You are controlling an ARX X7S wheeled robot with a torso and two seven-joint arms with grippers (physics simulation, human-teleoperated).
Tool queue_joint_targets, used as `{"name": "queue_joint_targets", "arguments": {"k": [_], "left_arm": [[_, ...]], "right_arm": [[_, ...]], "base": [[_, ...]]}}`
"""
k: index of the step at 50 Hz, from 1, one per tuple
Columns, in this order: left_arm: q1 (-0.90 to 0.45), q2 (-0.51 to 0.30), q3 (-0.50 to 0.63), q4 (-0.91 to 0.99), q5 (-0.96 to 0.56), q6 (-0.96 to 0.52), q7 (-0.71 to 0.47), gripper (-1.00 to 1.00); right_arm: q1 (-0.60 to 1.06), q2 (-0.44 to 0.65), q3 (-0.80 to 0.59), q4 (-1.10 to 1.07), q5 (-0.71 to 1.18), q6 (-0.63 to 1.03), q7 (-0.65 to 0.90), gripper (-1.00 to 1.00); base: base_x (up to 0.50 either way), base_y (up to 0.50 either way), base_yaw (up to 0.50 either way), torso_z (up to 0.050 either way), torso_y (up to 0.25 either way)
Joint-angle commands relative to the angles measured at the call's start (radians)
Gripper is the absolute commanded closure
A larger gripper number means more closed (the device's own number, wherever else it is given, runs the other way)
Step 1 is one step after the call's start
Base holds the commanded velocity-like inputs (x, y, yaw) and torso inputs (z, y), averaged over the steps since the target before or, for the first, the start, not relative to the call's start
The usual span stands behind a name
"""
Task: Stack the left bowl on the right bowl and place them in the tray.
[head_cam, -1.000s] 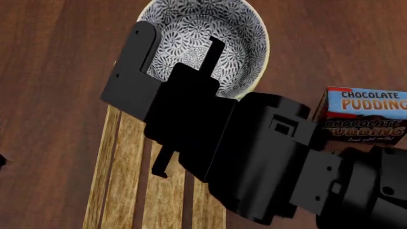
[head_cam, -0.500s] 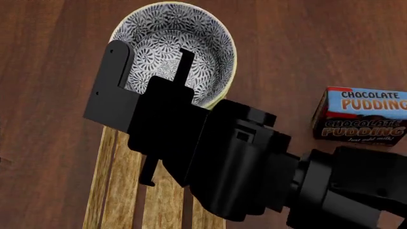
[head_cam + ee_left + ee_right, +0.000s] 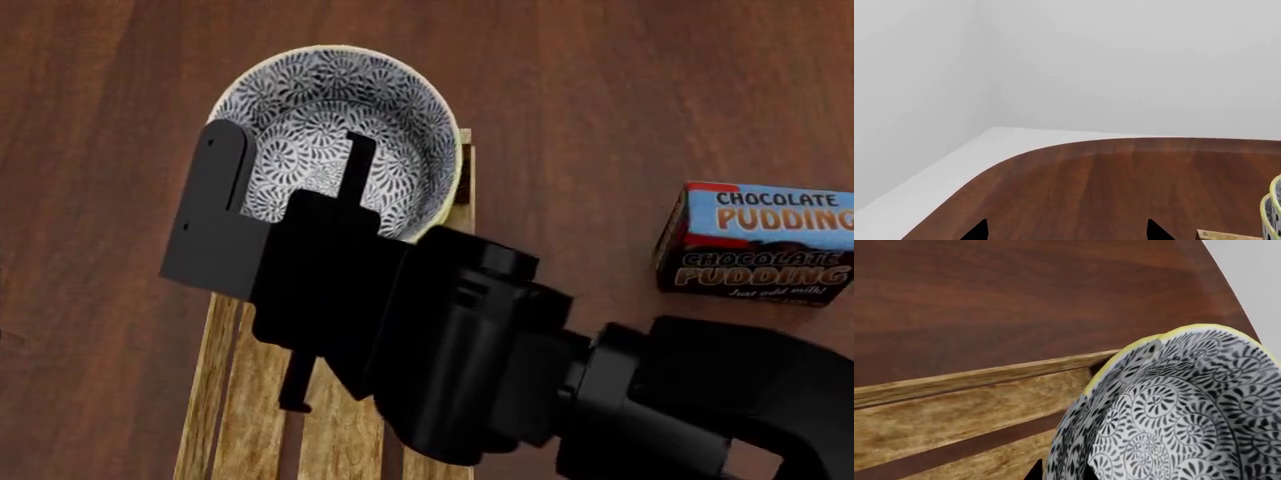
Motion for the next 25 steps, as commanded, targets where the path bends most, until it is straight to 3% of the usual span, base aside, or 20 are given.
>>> {"name": "queue_joint_targets", "arguments": {"k": [1, 25], "left_arm": [[0.0, 0.0, 0.0, -0.003, -0.002, 0.002, 0.0, -1.0], [0.001, -0.004, 0.005, 0.004, -0.002, -0.002, -0.006, -1.0]], "right_arm": [[-0.009, -0.031, -0.002, 0.055, -0.061, -0.036, -0.034, 1.0], [-0.048, -0.054, -0.003, 0.117, -0.061, -0.074, -0.064, 1.0]], "base": [[0.0, 0.0, 0.0, 0.0, 0.0], [0.0, 0.0, 0.0, 0.0, 0.001]]}}
